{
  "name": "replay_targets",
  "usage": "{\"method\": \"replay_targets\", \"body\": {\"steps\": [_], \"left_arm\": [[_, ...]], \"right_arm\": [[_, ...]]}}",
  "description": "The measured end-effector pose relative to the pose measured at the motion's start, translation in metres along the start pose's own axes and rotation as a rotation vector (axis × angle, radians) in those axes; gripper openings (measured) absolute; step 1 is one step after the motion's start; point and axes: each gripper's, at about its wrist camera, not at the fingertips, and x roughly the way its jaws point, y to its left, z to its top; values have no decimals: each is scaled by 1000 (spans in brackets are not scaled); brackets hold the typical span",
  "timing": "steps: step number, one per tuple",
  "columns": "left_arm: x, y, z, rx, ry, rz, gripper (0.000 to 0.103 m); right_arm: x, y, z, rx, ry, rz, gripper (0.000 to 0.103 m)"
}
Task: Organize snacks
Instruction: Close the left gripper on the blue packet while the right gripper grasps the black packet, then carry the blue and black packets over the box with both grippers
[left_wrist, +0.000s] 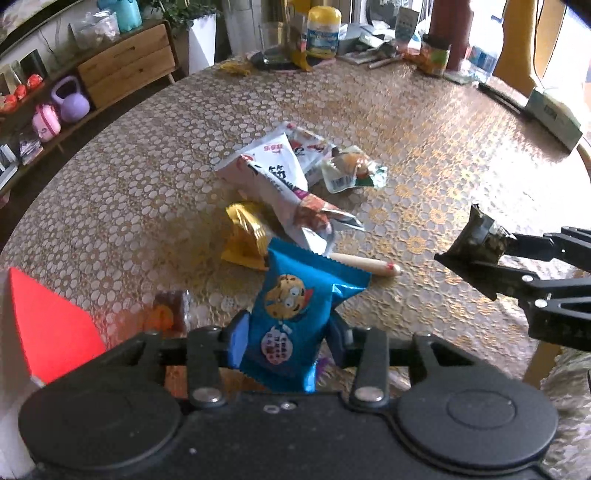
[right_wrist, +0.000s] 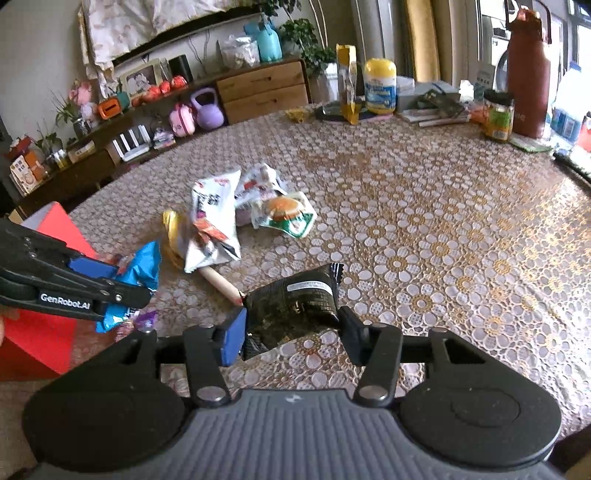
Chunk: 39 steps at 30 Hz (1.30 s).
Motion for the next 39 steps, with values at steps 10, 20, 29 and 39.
{"method": "replay_targets", "body": {"steps": [10,20,29,39], "left_arm": [[-59,0,-22,-71,-60,-13,41],[-129,11,-55,-158,-130,9,41],[-177,31,-89,-222,-173,50,41],[-215,75,-126,-293,-201,121,41]], "right_arm": [[-61,27,0,-34,-54,47,53],[-113,75,-9,-103,-85,130,53],[-142,127,-15,-176,-99,210,53],[-151,198,-11,-263,-111,296,53]]}}
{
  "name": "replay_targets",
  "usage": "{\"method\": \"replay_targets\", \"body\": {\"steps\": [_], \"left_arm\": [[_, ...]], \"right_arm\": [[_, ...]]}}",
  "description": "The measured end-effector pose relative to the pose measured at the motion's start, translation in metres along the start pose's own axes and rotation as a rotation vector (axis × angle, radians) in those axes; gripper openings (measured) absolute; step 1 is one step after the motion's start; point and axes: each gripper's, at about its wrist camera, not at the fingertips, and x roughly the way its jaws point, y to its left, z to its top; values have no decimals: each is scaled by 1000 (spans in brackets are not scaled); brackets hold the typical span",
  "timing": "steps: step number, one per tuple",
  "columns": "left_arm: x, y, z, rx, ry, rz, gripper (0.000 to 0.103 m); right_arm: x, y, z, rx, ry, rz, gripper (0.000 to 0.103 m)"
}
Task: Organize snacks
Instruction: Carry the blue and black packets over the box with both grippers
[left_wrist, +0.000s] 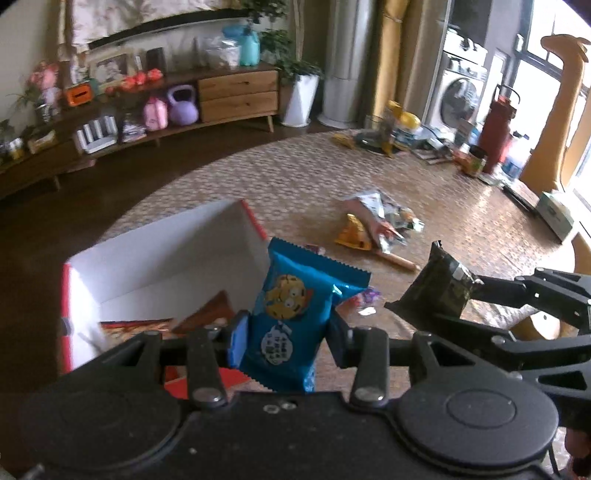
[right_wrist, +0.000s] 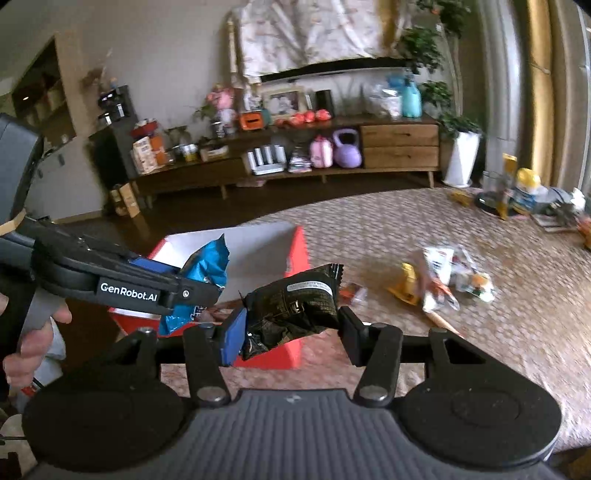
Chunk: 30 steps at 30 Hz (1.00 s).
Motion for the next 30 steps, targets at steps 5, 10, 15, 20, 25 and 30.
{"method": "replay_targets", "body": {"steps": [5,10,15,20,25,30], "left_arm": [[-11,31,-4,-37,-12,40,41],[-14,60,-7,-70,-14,77,41],[-4,85,-7,-96,-1,113,41],[12,108,-5,-122,15,151,41],[38,127,2,-145,41,185,41],[66,137,4,-151,75,201,41]], "right_arm": [[18,29,11,-38,10,36,53],[43,53,18,-65,33,48,53],[73,69,22,-77,74,60,53],[103,81,23,-88,112,66,53],[132,90,21,-99,153,55,53],[155,92,18,-116,182,46,53]]}}
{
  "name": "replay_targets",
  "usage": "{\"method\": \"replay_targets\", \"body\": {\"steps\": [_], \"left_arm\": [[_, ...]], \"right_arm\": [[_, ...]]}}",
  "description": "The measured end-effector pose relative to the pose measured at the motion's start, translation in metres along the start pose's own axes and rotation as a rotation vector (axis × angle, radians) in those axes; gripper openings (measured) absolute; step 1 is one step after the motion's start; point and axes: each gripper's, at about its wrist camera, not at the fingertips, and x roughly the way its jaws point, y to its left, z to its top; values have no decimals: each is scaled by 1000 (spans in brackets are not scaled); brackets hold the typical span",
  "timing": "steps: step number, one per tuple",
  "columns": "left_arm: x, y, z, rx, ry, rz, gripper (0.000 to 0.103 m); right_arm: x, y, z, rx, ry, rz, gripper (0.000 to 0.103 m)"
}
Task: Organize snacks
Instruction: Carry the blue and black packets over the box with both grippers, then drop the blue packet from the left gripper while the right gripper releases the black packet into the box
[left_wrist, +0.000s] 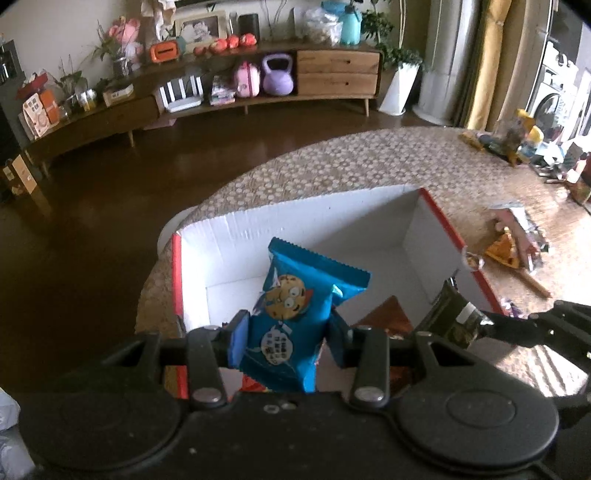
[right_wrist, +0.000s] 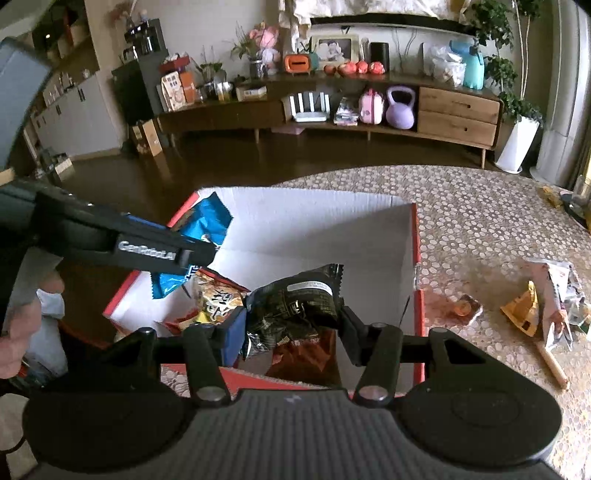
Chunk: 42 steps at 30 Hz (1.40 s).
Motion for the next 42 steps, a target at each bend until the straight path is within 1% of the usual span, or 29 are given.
{"method": "replay_targets", "body": {"steps": [5,13,18,22,23,25,26,27,31,33,35,40,42], "left_arm": [[23,2,1,-8,31,4,41],[50,-3,2,-4,73,8,41],[62,-5,-2,-1,102,7,42],[61,-7,-4,2,100,0,45],[59,-7,-4,1,98,-2,49],[57,-8,-4,0,86,1,60],[53,-8,-5,0,72,7,70],[51,-9,-4,2,61,12,76],[39,-10,-4,-1,33,13,79],[30,-10,-5,-1,12,9,84],[22,-12,-5,1,-9,6,86],[-1,-18,-9,10,-56,-5,89],[-12,-20,-11,11,-77,-9,92]], "right_arm": [[23,-2,2,-6,30,-4,53],[41,-5,2,-11,60,-12,54],[47,-5,-1,-8,73,-6,54],[49,-6,-3,-4,82,-4,56],[50,-6,-4,-3,82,-6,57],[49,-7,-3,2,79,-7,58],[47,-7,-3,6,77,-5,61],[45,-8,-4,8,73,-3,63],[37,-8,-5,10,60,-4,65],[30,-8,-6,14,51,0,69],[23,-8,-6,16,38,1,71],[1,-7,-6,17,5,7,72],[-9,-8,-6,20,-10,10,74]]}}
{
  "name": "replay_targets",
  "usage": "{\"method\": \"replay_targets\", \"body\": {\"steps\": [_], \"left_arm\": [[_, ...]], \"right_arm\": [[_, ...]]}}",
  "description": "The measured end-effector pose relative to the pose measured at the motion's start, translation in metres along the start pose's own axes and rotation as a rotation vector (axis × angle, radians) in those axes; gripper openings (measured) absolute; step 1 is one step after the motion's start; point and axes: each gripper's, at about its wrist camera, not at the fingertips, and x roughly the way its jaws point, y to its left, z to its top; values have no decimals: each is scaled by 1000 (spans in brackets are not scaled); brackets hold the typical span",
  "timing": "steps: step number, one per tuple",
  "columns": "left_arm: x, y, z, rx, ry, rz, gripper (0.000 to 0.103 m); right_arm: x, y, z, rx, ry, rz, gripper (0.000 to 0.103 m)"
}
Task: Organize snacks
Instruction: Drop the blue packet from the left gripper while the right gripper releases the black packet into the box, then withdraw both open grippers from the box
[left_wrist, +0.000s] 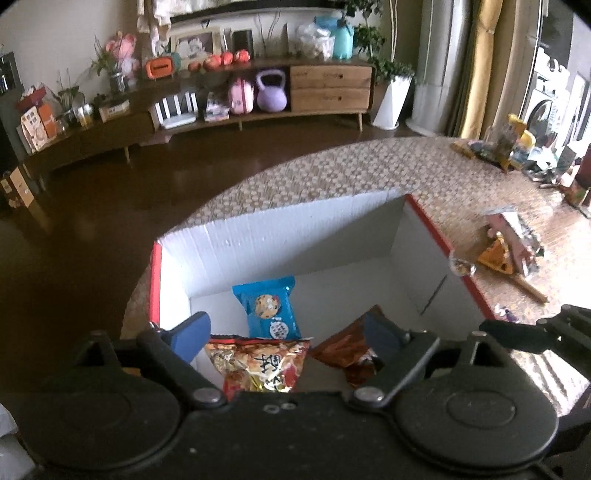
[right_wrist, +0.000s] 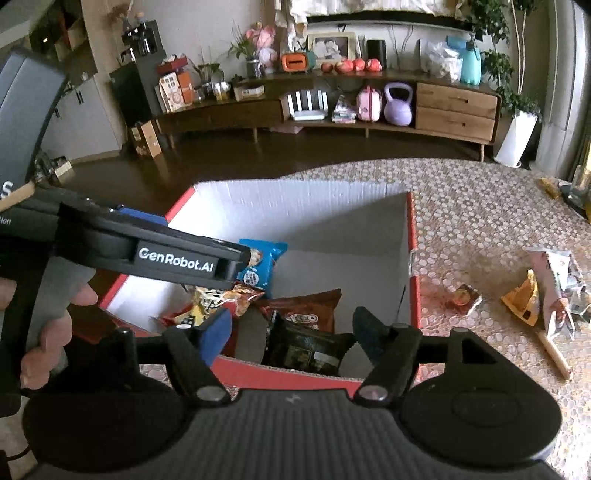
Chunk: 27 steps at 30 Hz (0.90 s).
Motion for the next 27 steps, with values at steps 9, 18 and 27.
{"method": "replay_targets", "body": {"steps": [9,18,27], "left_arm": [[-46,-9,-2,-3,-97,-30,101],[-80,-27,-10,5,-167,-79,103],[-107,-58,-28,33,-244,-116,103]], "right_arm": [[-43,-5,-6,25,-67,9,78],[-86,-16,-18,53,-127,38,84],[-132,-41,-39,91,-185,11,97]]}}
